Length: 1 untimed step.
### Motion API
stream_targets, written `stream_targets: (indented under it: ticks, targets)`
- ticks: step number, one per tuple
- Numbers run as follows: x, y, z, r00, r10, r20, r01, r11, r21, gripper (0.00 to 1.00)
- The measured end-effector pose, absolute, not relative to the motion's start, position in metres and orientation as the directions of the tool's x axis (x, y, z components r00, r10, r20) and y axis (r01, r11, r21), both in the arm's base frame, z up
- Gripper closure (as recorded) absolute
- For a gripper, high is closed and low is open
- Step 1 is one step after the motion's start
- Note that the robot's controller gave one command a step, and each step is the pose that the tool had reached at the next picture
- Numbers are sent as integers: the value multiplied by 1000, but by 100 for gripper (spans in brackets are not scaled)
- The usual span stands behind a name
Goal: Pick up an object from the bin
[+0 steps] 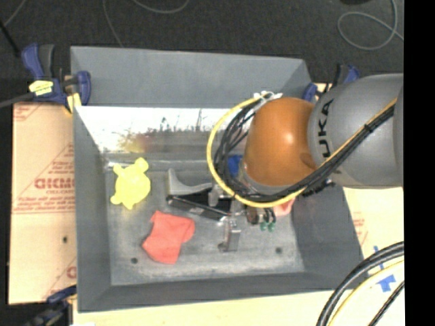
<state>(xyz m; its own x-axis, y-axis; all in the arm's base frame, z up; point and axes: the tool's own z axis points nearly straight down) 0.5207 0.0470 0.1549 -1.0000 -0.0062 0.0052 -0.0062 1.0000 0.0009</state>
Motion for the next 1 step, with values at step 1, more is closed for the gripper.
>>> stream_targets:
  ticks: [1]
  targets:
    - [522,47,159,-1000,-5,-2,-5,1000,1,0]
